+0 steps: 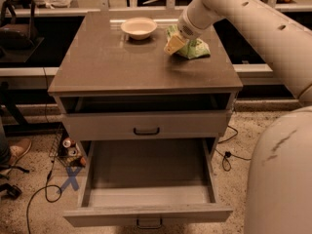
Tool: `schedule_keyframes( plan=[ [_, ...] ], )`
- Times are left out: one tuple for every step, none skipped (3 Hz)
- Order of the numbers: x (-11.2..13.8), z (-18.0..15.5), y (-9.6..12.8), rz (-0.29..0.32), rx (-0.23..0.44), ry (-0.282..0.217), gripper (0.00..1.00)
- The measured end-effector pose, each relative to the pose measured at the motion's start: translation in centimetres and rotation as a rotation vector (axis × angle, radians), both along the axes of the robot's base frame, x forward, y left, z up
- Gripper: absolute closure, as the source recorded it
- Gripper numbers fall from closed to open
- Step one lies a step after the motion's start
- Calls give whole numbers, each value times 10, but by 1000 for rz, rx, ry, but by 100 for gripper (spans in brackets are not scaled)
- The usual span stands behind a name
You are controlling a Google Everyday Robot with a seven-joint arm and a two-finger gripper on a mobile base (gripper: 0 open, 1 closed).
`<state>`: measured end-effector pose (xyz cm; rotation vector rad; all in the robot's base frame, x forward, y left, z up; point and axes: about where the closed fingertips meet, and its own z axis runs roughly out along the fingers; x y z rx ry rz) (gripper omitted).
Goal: Place green jalapeno chip bag into middle drawer
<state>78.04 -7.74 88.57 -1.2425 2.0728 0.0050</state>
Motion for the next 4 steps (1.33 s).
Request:
schedule_keyframes(
  plan=[
    [-11, 9, 9, 20, 42, -20, 64],
    [-37, 30, 10, 34, 84, -71, 88],
    [-72, 58, -8, 1, 104, -136, 100],
    [-119, 84, -53, -106, 70, -195, 100]
  ],
)
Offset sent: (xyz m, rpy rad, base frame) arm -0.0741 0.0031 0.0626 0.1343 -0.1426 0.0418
